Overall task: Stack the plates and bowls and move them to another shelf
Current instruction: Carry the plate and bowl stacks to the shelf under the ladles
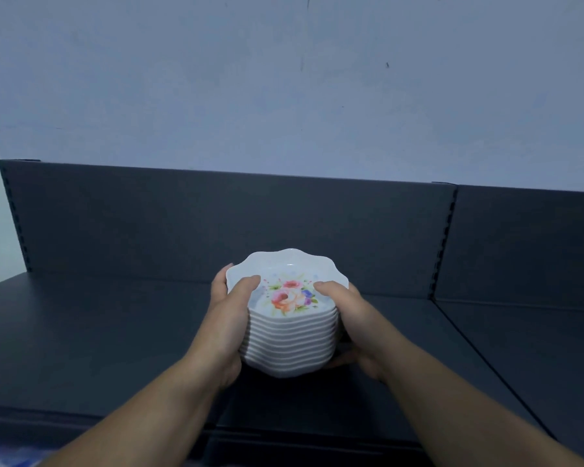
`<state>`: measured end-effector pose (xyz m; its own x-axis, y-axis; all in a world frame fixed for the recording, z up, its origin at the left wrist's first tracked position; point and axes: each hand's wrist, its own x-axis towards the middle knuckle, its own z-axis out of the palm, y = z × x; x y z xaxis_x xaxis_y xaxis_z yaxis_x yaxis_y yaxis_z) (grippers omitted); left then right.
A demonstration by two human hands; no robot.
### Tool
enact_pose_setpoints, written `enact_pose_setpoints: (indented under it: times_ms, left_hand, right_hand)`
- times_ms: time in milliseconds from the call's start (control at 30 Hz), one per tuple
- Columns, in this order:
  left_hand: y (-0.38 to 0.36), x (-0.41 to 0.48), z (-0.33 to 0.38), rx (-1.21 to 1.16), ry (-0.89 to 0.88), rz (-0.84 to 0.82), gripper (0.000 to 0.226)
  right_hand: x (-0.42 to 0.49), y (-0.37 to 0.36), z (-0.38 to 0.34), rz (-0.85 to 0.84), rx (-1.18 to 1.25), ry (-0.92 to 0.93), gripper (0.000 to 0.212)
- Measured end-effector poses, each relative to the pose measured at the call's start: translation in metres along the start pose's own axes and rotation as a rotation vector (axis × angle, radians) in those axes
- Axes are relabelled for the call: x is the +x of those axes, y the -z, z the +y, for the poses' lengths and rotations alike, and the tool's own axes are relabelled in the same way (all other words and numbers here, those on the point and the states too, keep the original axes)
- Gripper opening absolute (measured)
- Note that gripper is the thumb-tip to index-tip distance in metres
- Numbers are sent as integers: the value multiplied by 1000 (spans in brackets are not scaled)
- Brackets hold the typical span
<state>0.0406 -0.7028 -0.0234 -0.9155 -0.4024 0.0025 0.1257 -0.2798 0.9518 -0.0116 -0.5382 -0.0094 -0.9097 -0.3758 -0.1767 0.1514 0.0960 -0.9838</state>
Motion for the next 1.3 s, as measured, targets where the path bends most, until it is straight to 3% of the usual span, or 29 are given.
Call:
enact_pose_setpoints:
  times_ms: [333, 533, 833, 1300]
  left_hand:
    - [-20, -37, 11, -21, -79, 20, 53]
    - [-43, -75, 9, -14, -151, 101, 54]
    - [-75, -157, -18, 7, -324, 365, 51]
    - [-42, -341, -19, 68, -464, 827, 41]
  right_hand:
    - [-26, 17, -6, -24, -17, 121, 32]
    - [-48, 38, -6, -129, 6, 151, 33]
    - [-85, 66, 15, -356, 61, 217, 20]
    - [-206, -2, 50, -783, 172, 259, 36]
